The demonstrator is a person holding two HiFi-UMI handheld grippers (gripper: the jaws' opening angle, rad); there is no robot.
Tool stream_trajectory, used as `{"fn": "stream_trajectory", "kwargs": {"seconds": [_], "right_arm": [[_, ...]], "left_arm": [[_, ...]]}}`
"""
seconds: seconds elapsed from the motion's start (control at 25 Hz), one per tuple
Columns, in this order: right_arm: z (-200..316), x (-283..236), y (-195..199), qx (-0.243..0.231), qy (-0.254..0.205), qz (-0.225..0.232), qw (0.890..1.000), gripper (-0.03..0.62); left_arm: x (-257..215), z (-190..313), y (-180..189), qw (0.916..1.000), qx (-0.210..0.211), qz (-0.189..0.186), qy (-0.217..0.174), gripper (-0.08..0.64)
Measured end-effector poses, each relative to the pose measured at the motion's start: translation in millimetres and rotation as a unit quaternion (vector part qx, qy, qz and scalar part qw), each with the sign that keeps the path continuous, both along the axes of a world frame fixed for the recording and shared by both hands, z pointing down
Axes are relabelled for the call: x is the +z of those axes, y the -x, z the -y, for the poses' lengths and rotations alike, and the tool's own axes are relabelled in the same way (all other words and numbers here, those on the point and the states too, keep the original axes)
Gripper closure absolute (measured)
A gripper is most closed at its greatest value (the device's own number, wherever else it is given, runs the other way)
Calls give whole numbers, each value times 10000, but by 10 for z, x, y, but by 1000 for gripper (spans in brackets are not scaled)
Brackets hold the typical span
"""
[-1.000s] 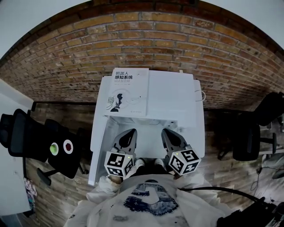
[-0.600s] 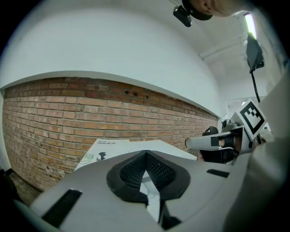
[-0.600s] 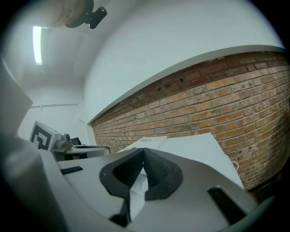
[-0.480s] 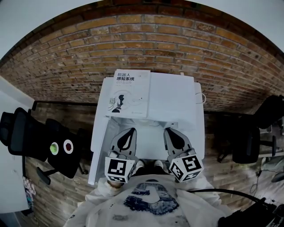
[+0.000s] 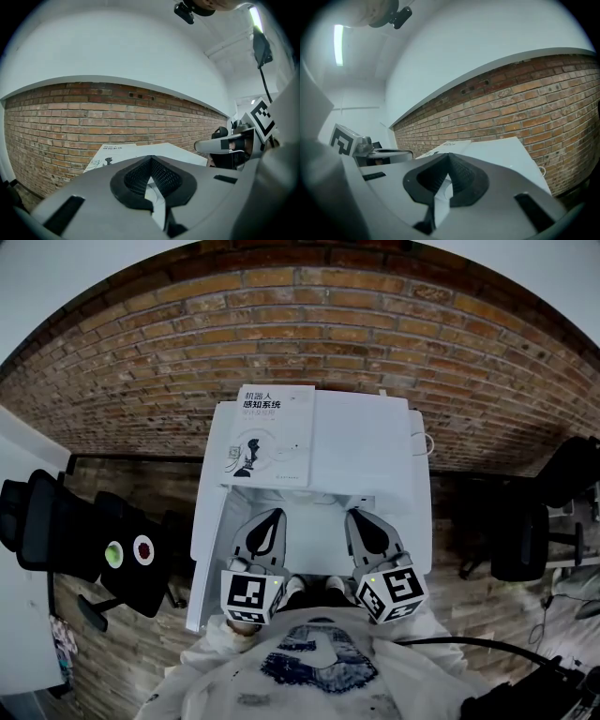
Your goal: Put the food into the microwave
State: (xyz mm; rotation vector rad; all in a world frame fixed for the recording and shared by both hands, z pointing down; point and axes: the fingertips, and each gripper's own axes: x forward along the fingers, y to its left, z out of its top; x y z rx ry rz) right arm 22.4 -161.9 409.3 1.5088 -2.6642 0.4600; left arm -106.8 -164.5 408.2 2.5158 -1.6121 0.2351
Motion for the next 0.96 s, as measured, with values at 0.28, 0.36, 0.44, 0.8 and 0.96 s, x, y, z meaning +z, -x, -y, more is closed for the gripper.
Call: {"fn": "stream_trajectory", "kwargs": {"seconds": [0.28, 0.36, 0.44, 0.8, 0.96], "right_arm": [[5, 21, 11, -12, 37, -9, 10000, 580], [4, 32, 18, -29, 56, -3, 10000, 580], [0, 44, 24, -42, 77, 0, 10000, 580], [7, 56, 43, -75, 80, -33, 9999, 580], [9, 69, 50, -74, 99, -33, 9999, 580]], "left_arm": [[14, 9, -1, 10000, 4, -14, 29, 554], [22, 8, -10, 10000, 20, -24, 55, 554], [35, 4, -19, 10000, 29, -18, 72, 554], [73, 6, -5, 10000, 15, 21, 90, 554], [78, 9, 4, 10000, 5, 14, 96, 554]]}}
